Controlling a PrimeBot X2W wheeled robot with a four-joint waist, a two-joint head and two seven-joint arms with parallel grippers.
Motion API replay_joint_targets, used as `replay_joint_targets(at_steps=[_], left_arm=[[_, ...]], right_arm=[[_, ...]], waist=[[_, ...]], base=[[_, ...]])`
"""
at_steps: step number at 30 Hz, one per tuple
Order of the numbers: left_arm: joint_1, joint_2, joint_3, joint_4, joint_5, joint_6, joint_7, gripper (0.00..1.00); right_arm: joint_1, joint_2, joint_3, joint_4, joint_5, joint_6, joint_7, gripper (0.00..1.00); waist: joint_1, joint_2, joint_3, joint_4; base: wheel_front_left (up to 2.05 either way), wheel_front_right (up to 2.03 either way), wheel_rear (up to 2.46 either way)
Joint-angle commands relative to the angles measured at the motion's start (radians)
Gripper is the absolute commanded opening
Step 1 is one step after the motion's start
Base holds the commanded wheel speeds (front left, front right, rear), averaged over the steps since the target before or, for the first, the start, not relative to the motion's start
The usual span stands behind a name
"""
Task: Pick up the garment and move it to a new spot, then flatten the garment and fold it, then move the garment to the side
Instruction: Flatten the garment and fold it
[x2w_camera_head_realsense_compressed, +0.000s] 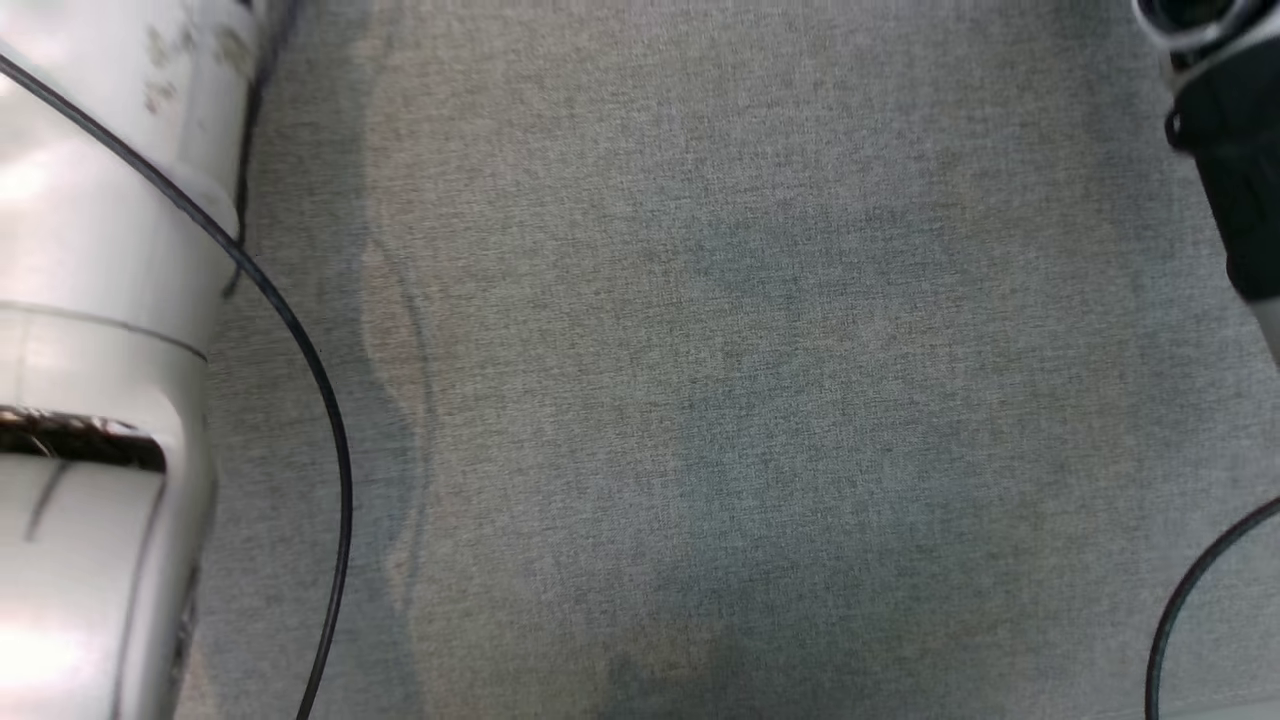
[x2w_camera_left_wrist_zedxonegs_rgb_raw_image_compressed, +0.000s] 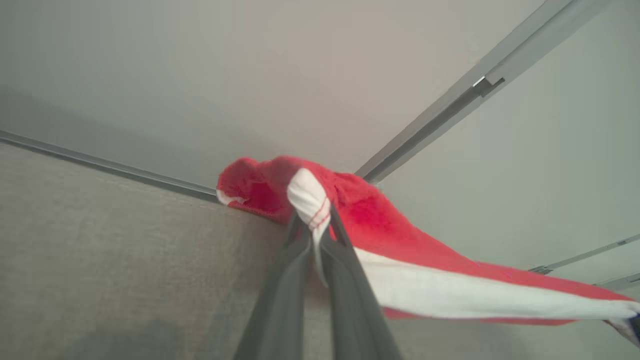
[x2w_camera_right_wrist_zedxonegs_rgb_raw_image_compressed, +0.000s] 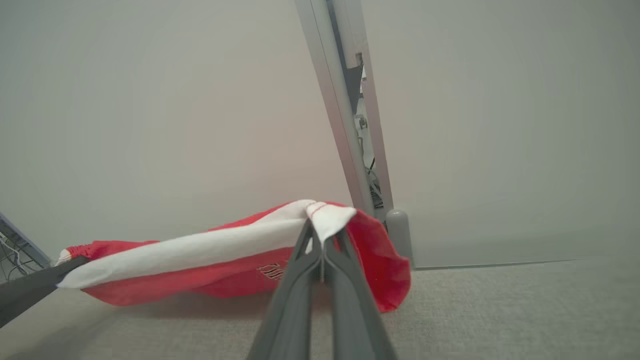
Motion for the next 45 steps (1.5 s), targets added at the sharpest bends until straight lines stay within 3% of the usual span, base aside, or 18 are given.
replay_joint_targets(at_steps=[1, 10, 30, 45], left_arm=[[0.038, 0.003, -0.032, 0.036, 0.025, -0.027, 0.014, 0.00], [0.156, 0.002, -0.128, 0.144, 0.083, -0.064, 0.042, 0.00], [0.426, 0.008, -0.291, 0.194, 0.163, -0.107, 0.011, 0.00], [0.717, 0.019, -0.320, 0.102, 0.074, -0.122, -0.005, 0.00]], right_arm=[[0.050, -0.027, 0.018, 0.007, 0.023, 0.000, -0.006, 0.00], [0.166, -0.090, 0.131, 0.066, 0.106, 0.000, -0.004, 0.00], [0.400, -0.214, 0.355, 0.159, 0.314, -0.003, 0.179, 0.00], [0.579, -0.296, 0.490, 0.074, 0.447, -0.004, 0.305, 0.00]], waist=[[-0.0001, 0.0000, -0.034, 0.017], [-0.0001, 0.0000, -0.133, 0.048], [-0.0001, 0.0000, -0.352, 0.064], [-0.0001, 0.0000, -0.561, 0.046]], base=[[0.00, 0.00, 0.00], [0.00, 0.00, 0.00], [0.00, 0.00, 0.00], [0.00, 0.00, 0.00]])
